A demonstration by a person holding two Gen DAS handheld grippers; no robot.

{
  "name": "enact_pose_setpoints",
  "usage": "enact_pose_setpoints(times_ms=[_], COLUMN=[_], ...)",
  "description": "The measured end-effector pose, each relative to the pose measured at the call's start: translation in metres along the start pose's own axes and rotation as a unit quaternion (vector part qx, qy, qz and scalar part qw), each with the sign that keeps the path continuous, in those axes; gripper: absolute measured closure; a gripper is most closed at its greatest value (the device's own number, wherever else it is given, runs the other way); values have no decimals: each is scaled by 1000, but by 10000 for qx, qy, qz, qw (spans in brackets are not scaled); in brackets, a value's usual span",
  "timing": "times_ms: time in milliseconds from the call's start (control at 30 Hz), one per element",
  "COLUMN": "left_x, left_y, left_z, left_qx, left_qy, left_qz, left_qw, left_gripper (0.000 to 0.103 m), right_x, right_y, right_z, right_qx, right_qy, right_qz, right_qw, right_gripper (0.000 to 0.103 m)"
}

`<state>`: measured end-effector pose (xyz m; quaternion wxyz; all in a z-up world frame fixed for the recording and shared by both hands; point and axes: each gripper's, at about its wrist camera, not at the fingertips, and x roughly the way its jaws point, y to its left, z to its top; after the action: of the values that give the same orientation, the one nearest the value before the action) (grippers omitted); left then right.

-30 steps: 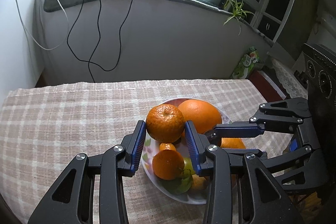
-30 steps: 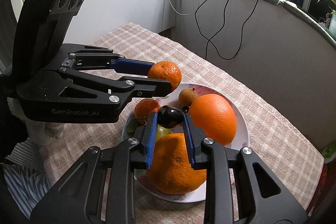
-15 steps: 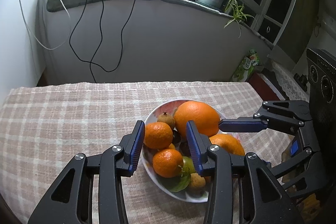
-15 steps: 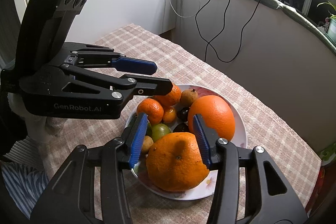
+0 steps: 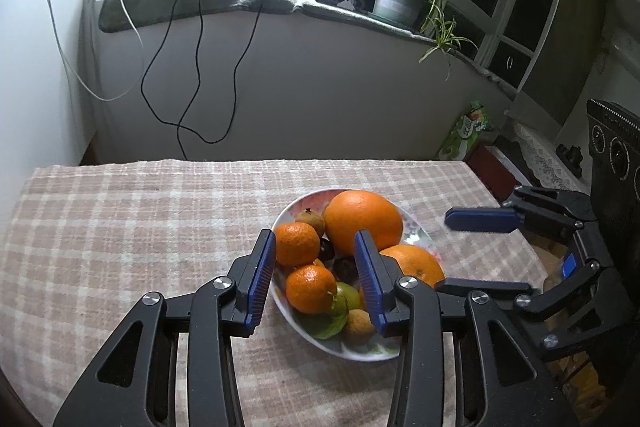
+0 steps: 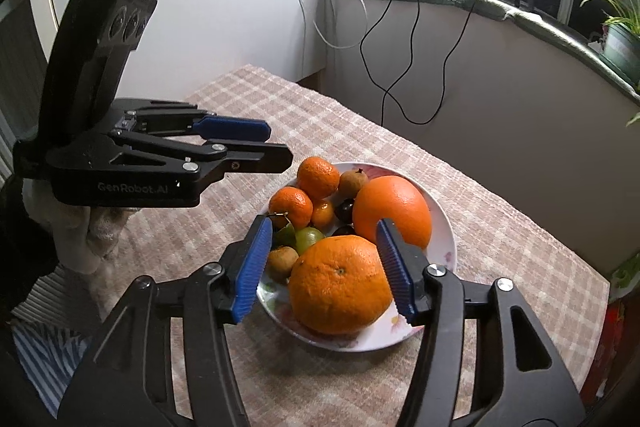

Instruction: Organize fruits

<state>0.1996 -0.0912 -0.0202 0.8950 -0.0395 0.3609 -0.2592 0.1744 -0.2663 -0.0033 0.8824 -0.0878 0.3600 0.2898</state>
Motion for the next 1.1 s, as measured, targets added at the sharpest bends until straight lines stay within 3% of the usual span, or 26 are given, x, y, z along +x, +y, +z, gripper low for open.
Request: enact_pose_setpoints(times_ms=[367, 533, 800, 1100], left_x=[-33, -53, -80, -93], left_y=[-15, -23, -38, -43], left_z=[-14, -21, -35, -51], left_qx=[196, 308, 444, 410], left_qy=[-232, -435, -701, -717], left_qz=[171, 305, 529, 874], left_qw=[9994, 9981, 9951, 9927], left_gripper=[57, 43, 27, 22], right_x=[-30, -43, -59, -76], right_y=[4, 4, 14, 26], right_z=[-13, -22, -38, -53], right_qx=[398, 664, 889, 1255], right_qy=[-328, -473, -615, -806], right_qz=[-130, -288, -805, -1728], right_qw=[9986, 9963, 9909, 9736], right_gripper=[23, 15, 4, 0])
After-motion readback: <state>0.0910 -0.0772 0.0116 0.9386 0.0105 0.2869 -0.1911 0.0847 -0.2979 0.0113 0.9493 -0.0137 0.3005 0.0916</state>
